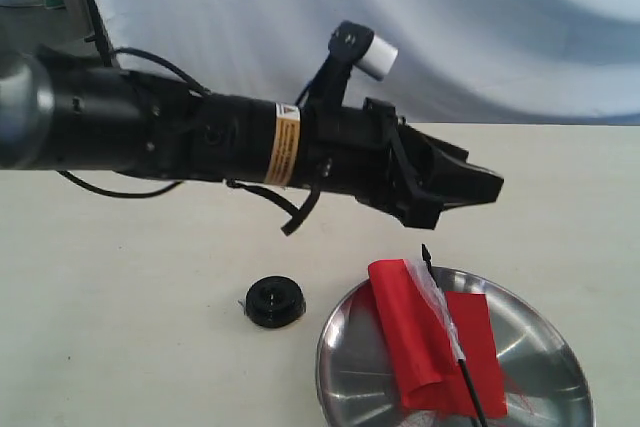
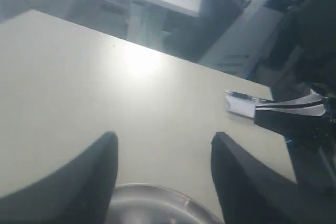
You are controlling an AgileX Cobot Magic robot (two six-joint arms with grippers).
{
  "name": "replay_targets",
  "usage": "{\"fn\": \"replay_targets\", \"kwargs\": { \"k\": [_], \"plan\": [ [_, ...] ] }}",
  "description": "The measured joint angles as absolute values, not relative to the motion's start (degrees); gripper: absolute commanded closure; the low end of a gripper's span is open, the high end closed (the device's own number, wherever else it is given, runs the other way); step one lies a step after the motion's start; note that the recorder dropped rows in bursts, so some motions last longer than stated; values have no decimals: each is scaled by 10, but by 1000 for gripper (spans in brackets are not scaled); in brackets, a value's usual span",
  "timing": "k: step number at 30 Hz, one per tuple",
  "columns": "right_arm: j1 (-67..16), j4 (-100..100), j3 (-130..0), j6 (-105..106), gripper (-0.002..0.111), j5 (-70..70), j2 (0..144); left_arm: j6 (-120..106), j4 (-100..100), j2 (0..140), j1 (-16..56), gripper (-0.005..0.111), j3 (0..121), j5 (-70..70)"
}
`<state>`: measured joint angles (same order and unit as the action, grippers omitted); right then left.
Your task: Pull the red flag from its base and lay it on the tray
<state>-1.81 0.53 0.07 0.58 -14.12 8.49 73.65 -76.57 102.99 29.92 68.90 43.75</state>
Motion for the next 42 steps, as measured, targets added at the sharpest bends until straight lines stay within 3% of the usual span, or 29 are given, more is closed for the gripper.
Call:
{"fn": "replay_targets", "kwargs": {
  "k": [14,25,42],
  "plan": [
    [-18,5,1,6,109,-141,85,814,-976,785,299,107,654,83],
    [-18,5,1,6,109,-141,85,765,-993,618,299,107,516,-94],
    [-18,5,1,6,109,-141,85,779,-860,346,299,107,321,3]
  ]
}}
